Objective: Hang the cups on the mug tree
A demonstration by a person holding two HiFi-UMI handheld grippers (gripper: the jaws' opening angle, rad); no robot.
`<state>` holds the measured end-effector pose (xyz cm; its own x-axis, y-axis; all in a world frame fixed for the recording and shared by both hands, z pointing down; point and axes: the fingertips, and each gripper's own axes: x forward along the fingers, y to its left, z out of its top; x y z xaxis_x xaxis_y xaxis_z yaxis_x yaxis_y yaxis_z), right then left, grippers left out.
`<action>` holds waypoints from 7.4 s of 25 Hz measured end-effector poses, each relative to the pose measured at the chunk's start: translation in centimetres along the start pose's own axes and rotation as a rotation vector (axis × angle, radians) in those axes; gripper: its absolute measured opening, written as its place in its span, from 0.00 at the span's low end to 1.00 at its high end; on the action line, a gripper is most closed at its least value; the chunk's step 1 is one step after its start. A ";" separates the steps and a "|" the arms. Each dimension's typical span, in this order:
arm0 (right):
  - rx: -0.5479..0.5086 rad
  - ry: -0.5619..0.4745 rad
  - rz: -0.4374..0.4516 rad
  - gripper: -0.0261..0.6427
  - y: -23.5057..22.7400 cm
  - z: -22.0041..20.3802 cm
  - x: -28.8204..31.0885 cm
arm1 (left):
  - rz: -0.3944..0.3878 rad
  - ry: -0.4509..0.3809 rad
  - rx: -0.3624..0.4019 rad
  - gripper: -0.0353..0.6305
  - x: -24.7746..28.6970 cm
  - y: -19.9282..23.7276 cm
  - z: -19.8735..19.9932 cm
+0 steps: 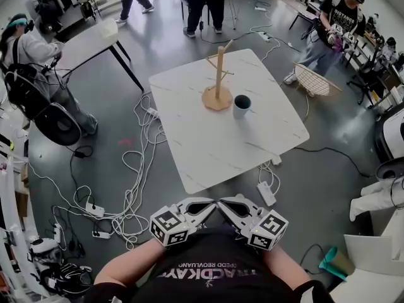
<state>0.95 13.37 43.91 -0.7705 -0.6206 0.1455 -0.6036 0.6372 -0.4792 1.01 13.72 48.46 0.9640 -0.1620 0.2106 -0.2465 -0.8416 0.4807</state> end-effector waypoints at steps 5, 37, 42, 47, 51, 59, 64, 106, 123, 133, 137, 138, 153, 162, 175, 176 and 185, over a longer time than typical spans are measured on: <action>-0.005 -0.001 -0.023 0.05 -0.5 0.2 -0.5 | -0.004 -0.006 0.004 0.04 0.3 -0.1 0.2; -0.056 -0.097 -0.217 0.05 -9.8 5.8 -0.6 | 0.033 -0.040 0.025 0.04 2.0 3.7 3.2; -0.059 -0.091 -0.197 0.05 -13.2 7.5 -0.3 | 0.065 -0.046 0.017 0.04 4.0 4.8 4.5; -0.074 -0.073 -0.176 0.05 -15.9 8.0 0.0 | 0.089 -0.049 0.018 0.04 5.9 5.7 5.2; -0.073 -0.050 -0.177 0.06 -18.0 8.4 0.6 | 0.099 -0.051 0.009 0.04 7.0 6.6 6.0; -0.078 -0.008 -0.198 0.06 -23.3 8.3 1.2 | 0.127 -0.058 -0.022 0.04 9.2 8.7 6.8; -0.093 0.015 -0.216 0.06 -26.5 8.4 1.5 | 0.141 -0.063 -0.041 0.04 10.5 9.8 7.4; -0.410 0.423 -0.158 0.50 -46.1 2.0 11.0 | 0.361 -0.064 -0.198 0.04 14.5 17.4 8.4; -0.398 0.352 -0.111 0.50 -46.1 2.6 12.8 | 0.388 -0.071 -0.229 0.04 15.3 17.3 7.6; -0.316 0.335 -0.136 0.50 -45.7 3.6 12.9 | 0.391 -0.084 -0.231 0.04 14.5 17.5 7.6; -0.254 0.339 -0.102 0.50 -44.3 5.3 12.9 | 0.381 -0.089 -0.228 0.04 14.2 17.5 7.8; -0.242 0.343 -0.093 0.50 -44.0 5.6 12.8 | 0.377 -0.091 -0.227 0.04 14.1 17.4 7.8; -0.181 0.603 0.003 0.50 -39.1 11.0 10.2 | 0.310 -0.135 -0.159 0.04 13.5 16.8 9.6; -0.094 0.883 0.024 0.50 -38.7 13.5 10.1 | 0.290 -0.145 -0.109 0.04 12.8 15.6 10.5; -0.122 1.118 -0.010 0.50 -38.3 16.0 9.4 | 0.291 -0.162 -0.074 0.04 13.0 14.7 11.1; -0.117 1.132 -0.007 0.50 -38.3 16.2 9.4 | 0.293 -0.163 -0.076 0.04 13.0 14.6 11.1; -0.195 1.299 -0.045 0.50 -39.6 17.5 8.9 | 0.308 -0.186 -0.083 0.04 13.5 14.8 11.1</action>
<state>21.53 -25.41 49.01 -0.3175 0.1767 0.9317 -0.5691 0.7504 -0.3362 11.47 -6.69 48.97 0.8429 -0.4987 0.2019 -0.5281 -0.6952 0.4876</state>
